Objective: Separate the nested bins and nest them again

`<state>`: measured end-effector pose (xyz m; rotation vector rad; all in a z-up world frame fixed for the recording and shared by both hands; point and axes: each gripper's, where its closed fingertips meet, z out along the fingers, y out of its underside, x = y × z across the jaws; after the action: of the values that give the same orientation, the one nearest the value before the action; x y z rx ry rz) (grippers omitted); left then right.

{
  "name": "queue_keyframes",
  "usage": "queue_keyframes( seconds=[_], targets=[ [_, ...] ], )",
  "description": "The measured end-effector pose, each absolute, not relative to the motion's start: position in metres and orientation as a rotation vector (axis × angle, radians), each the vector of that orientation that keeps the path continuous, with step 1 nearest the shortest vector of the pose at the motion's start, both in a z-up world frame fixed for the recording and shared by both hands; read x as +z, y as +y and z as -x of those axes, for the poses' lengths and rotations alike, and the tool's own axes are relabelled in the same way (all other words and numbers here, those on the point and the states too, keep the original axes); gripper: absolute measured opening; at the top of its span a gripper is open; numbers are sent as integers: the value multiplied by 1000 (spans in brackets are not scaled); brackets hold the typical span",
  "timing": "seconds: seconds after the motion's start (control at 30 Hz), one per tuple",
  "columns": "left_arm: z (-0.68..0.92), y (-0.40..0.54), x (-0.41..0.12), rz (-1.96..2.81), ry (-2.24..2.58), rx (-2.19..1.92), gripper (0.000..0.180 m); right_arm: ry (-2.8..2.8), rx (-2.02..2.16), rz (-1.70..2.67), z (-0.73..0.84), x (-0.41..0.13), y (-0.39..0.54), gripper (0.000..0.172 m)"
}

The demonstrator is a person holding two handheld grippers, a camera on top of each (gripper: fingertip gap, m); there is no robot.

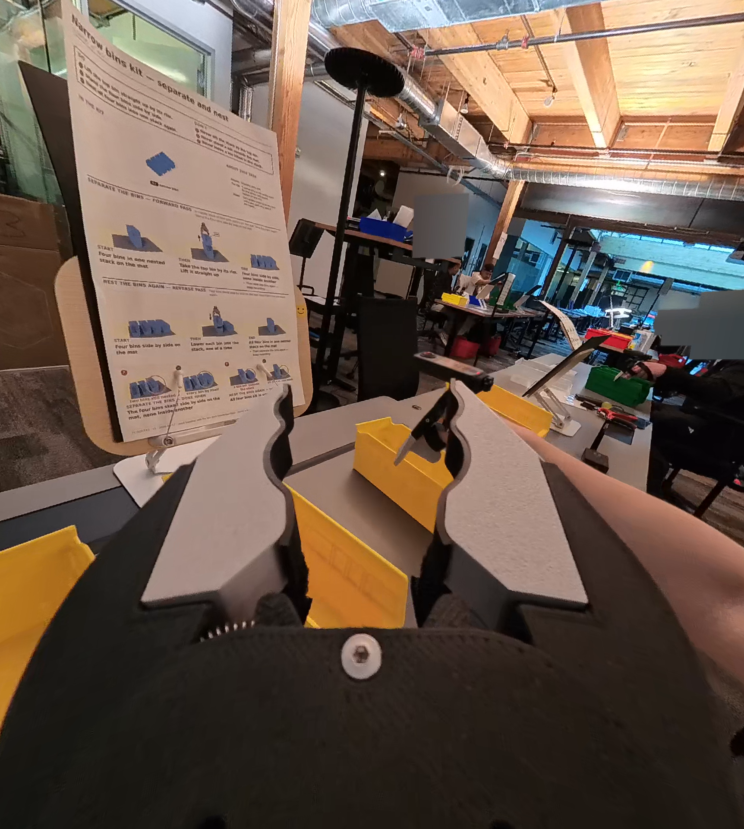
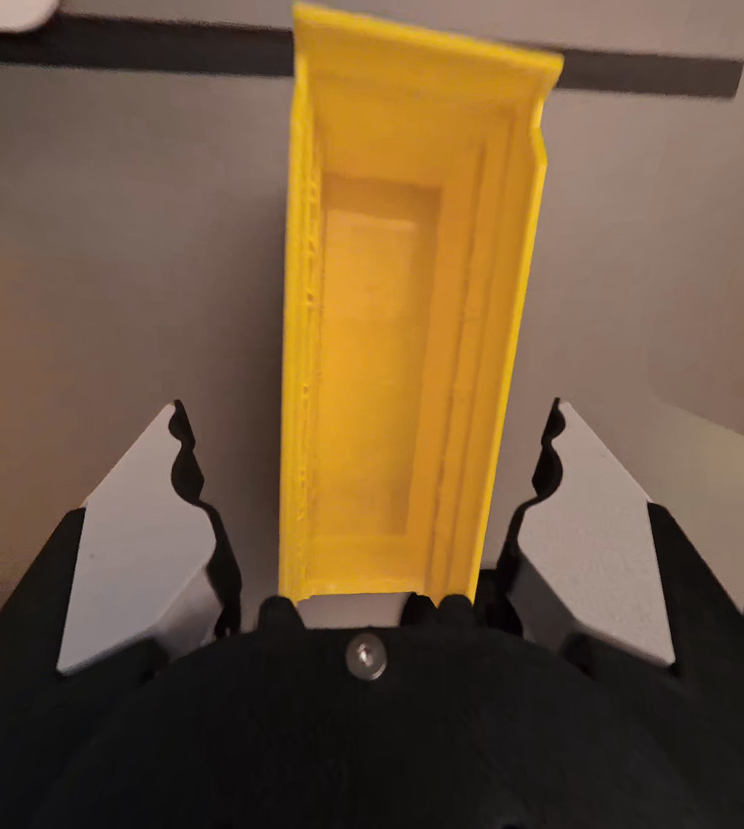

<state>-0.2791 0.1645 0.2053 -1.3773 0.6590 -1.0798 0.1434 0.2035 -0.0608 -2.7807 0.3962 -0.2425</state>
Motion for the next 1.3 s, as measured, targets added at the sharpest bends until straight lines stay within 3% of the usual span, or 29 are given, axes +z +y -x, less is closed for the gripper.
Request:
queue_keyframes(
  seconds=[0.3, 0.53, 0.7, 0.97, 1.3],
  targets=[
    [268, 161, 201, 1398, 707, -1059, 67, 497, -161, 2932, -158, -107, 180, 150],
    [267, 163, 199, 1405, 708, -1062, 67, 514, -20, 3000, -145, -110, 176, 119],
    [270, 164, 199, 1405, 700, -1065, 67, 543, 59, 2997, -129, -103, 179, 111],
    [274, 167, 200, 1400, 681, -1074, 67, 465, 200, 3015, -70, -55, 191, 108],
    [274, 165, 201, 1399, 685, -1065, 67, 166, 232, 2916, 53, 48, 228, 110]
  ],
)
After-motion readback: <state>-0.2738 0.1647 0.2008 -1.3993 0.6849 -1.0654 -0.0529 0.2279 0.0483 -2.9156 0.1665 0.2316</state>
